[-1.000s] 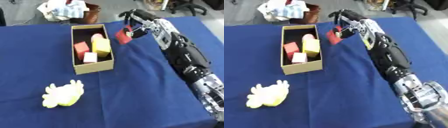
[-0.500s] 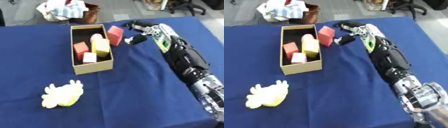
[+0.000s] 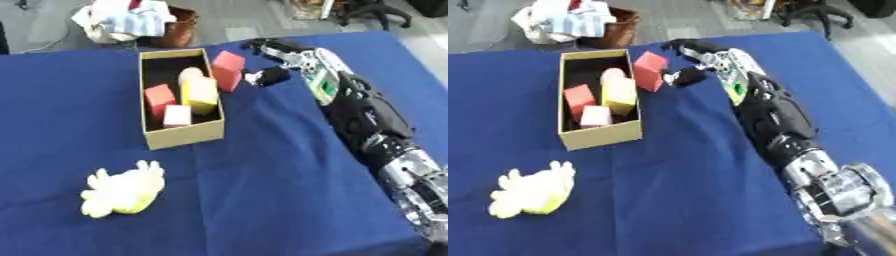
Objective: Pick up objects on the table and place them in the box.
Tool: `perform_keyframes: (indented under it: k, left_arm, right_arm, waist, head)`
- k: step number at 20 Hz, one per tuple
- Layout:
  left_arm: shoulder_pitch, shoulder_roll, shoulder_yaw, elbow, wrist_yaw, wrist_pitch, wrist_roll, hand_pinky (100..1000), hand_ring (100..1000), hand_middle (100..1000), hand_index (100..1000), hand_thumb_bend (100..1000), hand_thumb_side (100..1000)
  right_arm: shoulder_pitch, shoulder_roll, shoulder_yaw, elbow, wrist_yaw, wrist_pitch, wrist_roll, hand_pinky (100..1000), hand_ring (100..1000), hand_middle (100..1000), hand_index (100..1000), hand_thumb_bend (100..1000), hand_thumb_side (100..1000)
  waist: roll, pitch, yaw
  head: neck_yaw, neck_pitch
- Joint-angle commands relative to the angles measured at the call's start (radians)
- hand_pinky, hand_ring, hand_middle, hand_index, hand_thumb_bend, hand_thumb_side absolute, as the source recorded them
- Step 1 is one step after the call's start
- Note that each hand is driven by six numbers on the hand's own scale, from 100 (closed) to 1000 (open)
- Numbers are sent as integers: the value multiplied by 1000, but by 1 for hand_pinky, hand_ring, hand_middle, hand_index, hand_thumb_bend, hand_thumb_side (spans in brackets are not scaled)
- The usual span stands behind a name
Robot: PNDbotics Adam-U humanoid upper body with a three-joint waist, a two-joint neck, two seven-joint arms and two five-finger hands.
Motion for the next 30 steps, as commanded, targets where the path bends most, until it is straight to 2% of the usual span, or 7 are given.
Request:
perform_keyframes:
  k: [1, 14, 21, 25, 26, 28, 30]
  left_arm:
    - [-9, 16, 9, -10, 3, -2, -1, 702, 609, 618, 775, 315, 612]
    - [-20, 10, 2, -13, 6, -3, -9, 702, 608, 617, 776, 313, 612]
    - [-19, 9, 3, -13, 7, -3, -9, 702, 608, 616, 776, 312, 613]
    - [-21, 8, 3, -13, 7, -3, -10, 701, 607, 616, 776, 312, 613]
    - [-20, 8, 3, -13, 6, -3, -10, 701, 607, 616, 776, 312, 613]
    - [-20, 8, 4, -13, 6, -3, -8, 701, 607, 616, 776, 312, 613]
    - [-20, 8, 4, -13, 7, -3, -8, 701, 607, 616, 775, 312, 613]
  right_arm:
    - [-31, -1, 8, -35, -24, -4, 6, 887, 928, 986, 1000, 100, 594]
    - [-25, 62, 0, 59, 109, 30, -32, 967, 998, 1000, 1000, 100, 622]
    - [-15, 74, -5, 94, 139, 18, -38, 912, 944, 977, 1000, 100, 615]
    - [-12, 79, -1, 98, 134, 11, 4, 798, 824, 894, 1000, 100, 359]
    - [-11, 79, -1, 96, 134, 12, 10, 720, 747, 836, 1000, 100, 206]
    - [-10, 79, -1, 89, 132, 11, 10, 644, 662, 773, 970, 100, 101]
    - [-10, 79, -1, 79, 129, 6, -9, 574, 563, 693, 934, 100, 100]
  waist:
    - [15, -11, 5]
    - [20, -2, 35]
    - [18, -2, 37]
    - [16, -2, 37]
    - [16, -2, 37]
    - [16, -2, 37]
    - [15, -3, 36]
  head:
    - [-8, -9]
    - [-33, -12]
    - [-37, -13]
    - [-39, -15]
    - [-40, -15]
    - [-40, -16]
    - [-40, -17]
